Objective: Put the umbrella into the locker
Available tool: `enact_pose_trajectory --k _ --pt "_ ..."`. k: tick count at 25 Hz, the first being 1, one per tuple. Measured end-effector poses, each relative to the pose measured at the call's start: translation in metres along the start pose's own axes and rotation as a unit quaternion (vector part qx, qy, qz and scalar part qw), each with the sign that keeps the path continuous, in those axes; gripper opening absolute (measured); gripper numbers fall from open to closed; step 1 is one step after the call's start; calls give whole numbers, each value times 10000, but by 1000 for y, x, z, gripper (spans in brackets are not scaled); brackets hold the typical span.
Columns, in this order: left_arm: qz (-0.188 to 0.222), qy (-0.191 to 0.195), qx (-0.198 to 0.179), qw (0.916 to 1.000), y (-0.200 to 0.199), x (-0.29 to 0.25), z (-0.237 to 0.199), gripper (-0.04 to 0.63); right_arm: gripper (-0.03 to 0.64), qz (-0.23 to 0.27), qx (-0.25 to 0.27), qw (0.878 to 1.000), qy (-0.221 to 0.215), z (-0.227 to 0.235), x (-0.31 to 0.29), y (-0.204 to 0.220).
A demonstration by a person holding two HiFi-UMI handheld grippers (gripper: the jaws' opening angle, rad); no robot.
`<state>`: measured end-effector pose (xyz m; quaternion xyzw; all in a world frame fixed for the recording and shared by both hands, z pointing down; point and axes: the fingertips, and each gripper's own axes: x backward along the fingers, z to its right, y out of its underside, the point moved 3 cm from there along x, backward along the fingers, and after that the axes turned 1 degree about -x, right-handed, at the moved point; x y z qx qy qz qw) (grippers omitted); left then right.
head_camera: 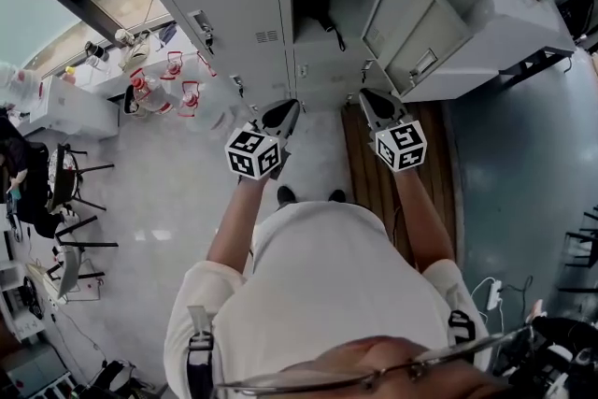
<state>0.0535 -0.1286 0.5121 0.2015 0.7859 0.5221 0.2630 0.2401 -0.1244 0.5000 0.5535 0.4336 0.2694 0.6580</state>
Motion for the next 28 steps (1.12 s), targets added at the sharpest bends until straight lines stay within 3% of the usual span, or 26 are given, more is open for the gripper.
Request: enact_pose_trajectory --k 10,28 --pt "-51 -130 -20 9999 1 -12 1 3 6 272 -252 9992 -115 9 3 -4" --pt "-50 -163 -112 9998 -7 -14 -9 3 6 270 -72 9995 -173 10 -10 -12"
